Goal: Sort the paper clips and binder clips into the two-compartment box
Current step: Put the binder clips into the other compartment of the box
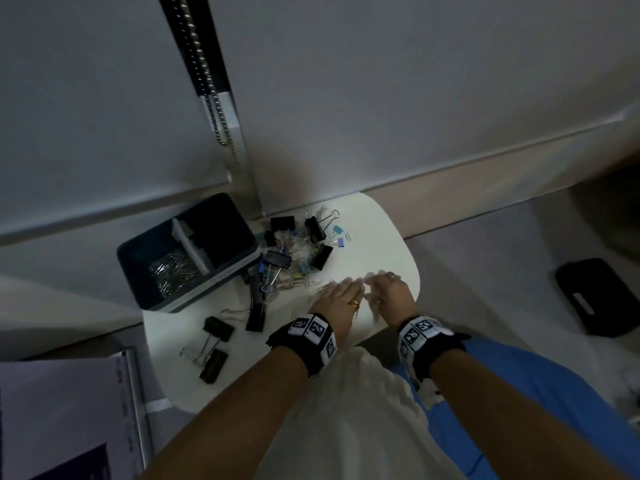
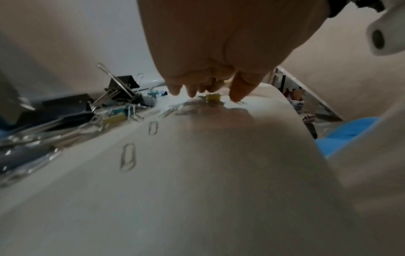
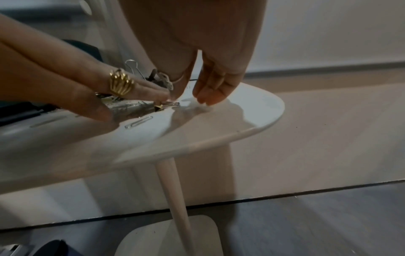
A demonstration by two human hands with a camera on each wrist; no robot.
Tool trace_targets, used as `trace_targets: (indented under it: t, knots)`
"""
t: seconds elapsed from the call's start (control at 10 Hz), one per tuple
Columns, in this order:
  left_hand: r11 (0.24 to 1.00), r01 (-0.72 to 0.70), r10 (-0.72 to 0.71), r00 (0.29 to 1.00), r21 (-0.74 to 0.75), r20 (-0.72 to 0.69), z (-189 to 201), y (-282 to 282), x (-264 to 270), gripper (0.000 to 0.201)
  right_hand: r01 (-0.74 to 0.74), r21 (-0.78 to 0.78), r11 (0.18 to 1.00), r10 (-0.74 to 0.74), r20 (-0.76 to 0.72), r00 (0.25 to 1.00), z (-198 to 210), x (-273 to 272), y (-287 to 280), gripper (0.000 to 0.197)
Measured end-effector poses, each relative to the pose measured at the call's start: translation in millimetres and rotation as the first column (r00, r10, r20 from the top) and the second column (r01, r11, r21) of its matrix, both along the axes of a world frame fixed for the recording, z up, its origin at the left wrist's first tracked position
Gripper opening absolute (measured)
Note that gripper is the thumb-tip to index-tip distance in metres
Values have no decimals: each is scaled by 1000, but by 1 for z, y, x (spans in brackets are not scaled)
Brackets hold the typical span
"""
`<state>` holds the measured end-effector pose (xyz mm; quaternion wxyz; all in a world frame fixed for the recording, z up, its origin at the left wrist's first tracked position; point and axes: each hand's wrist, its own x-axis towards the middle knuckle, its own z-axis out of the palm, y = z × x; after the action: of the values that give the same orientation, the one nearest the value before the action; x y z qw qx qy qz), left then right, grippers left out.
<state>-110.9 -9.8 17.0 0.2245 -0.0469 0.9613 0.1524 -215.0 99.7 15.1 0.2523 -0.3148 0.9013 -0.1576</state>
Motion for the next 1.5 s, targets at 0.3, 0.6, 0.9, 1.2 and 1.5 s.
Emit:
trace_targets:
  t: [0.3,0.6,0.9,1.2,1.5]
  knots:
    - [984,-152,148,988,-90,-48,-9,-5,12,63,-51,-38,998,51,-13,999,-1,1,-17,32]
    - [967,-226,232,972,-114,41,-5,-6,17,76,49,187,981,-63,72,995,9,-16,-22,59]
    - [827,-523,542,839,205,-47,2,-21,45,55,144,-95,985,-143,19,990,16,-35,-37,37]
    - [634,-681,710,700,366,73,-14,-42,45,38,-506,231,831,495,109,862,20,4,-34,69]
    - [602,-719,759,651,346,32,-11,-46,54,34,-597,162,786,575,163,802,23,4,-68,81]
